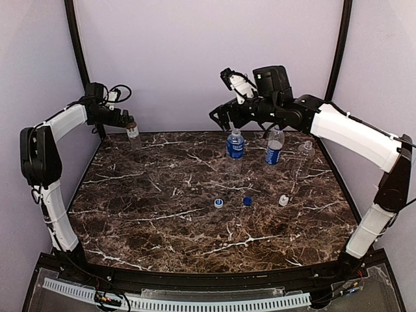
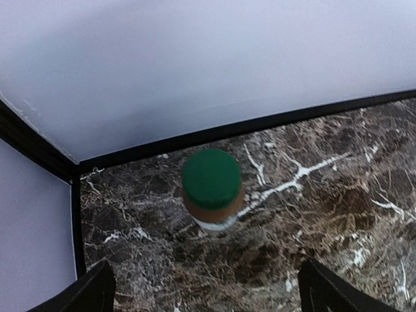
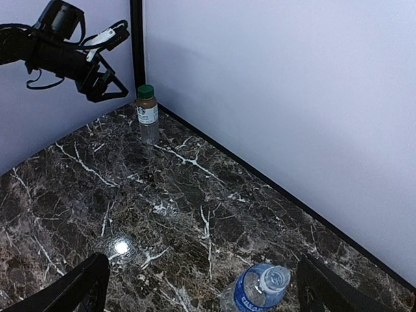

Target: Unscrew the bottle caps

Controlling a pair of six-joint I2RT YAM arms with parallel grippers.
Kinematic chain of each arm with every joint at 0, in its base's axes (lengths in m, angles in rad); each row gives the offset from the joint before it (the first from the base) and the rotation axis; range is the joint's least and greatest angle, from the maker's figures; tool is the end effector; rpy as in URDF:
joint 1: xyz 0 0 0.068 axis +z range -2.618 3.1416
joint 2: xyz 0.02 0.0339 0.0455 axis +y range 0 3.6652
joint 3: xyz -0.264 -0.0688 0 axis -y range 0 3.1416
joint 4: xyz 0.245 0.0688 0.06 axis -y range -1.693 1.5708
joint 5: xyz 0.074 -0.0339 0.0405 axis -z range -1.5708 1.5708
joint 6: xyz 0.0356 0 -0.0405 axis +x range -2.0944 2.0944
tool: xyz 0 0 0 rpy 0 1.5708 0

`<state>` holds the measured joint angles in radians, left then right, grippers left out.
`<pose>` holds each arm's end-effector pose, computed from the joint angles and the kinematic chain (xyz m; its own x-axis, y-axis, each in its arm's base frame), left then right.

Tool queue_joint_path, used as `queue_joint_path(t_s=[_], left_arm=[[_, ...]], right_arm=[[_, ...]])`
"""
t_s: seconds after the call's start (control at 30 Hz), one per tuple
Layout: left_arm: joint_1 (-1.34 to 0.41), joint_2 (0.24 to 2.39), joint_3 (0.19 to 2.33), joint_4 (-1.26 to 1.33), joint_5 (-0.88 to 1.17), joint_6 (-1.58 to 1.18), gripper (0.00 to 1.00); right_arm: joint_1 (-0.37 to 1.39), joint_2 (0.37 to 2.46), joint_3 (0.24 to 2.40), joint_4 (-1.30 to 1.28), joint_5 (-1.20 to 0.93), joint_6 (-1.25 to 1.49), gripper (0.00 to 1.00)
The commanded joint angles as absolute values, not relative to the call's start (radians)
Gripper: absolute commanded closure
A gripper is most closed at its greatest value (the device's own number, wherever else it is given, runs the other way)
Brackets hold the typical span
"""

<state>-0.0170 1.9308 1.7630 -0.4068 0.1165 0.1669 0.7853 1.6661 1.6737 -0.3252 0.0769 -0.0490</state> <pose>0.4562 -0.0119 0.3194 -0.5169 0.1738 -0.8382 0.2031 0.9761 0.0772 0.2803 0.2764 0.4040 -0.1886 -0.2576 -0.9477 -0.6634 0.7450 -0.0705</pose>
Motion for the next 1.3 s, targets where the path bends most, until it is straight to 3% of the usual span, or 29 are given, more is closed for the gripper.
queue_joint_path(t_s=[0.0,0.2,0.53,0.67,0.83,0.93,1.1,1.27], left_arm=[[-0.003,2.004,1.827,-0.232,0.226,0.091,0.01],[-0.003,2.082,1.812,-0.107,0.418,0.070,0.01],[0.030,2.196,1.858,-0.096,0.337,0.041,0.01],[0.029,2.223,1.877,-0.086,0.334,0.078,0.14],[0.029,2.239,1.917,-0.136,0.372,0.123,0.57],[0.029,2.200,1.914,-0.196,0.419,0.173,0.70],[0.028,2.055,1.843,-0.385,0.549,0.322,0.72],[0.012,1.758,1.698,-0.582,0.731,0.394,0.71]], right_arm=[[0.812,1.654,1.684,-0.383,0.146,-0.043,0.01],[0.817,1.724,1.746,-0.432,0.178,-0.037,0.01],[0.831,1.834,1.939,-0.524,0.156,-0.072,0.01],[0.834,1.823,1.935,-0.524,0.150,-0.086,0.01],[0.835,1.805,1.921,-0.525,0.156,-0.095,0.01],[0.839,1.792,1.921,-0.530,0.154,-0.094,0.01],[0.869,1.763,1.911,-0.521,0.115,-0.130,0.01],[0.955,1.771,1.842,-0.421,0.004,-0.222,0.02]])
